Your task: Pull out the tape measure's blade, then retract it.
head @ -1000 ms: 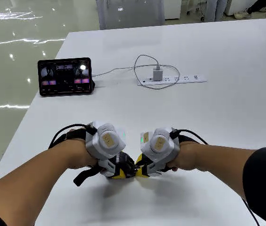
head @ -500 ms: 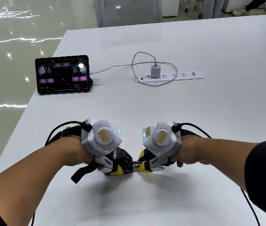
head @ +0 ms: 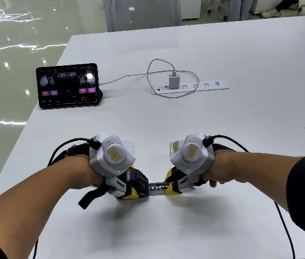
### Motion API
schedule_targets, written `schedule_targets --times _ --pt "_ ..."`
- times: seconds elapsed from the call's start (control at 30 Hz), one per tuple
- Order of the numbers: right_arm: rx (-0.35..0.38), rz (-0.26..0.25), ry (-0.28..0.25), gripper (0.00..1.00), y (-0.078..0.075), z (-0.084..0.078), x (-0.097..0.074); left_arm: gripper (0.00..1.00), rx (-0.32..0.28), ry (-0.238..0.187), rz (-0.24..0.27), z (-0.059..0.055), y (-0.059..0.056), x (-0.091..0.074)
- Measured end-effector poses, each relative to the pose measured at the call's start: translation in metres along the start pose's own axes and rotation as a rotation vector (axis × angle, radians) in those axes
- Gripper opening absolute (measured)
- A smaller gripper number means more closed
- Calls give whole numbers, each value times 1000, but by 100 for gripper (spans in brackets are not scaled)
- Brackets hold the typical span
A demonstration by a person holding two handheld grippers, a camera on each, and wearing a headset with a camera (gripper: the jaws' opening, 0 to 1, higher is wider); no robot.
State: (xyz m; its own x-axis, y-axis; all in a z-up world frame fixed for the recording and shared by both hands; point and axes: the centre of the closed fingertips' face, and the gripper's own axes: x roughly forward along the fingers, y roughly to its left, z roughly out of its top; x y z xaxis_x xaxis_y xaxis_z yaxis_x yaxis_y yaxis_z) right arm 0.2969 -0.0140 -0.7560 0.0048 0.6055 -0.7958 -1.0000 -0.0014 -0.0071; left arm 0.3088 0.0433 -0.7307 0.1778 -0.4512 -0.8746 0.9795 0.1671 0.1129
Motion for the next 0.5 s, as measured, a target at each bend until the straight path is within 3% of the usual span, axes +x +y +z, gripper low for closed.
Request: schedule_targets --times 0.5 --pt "17 -3 17 10 0 -15 -13 35 -8 -10 6 1 1 0"
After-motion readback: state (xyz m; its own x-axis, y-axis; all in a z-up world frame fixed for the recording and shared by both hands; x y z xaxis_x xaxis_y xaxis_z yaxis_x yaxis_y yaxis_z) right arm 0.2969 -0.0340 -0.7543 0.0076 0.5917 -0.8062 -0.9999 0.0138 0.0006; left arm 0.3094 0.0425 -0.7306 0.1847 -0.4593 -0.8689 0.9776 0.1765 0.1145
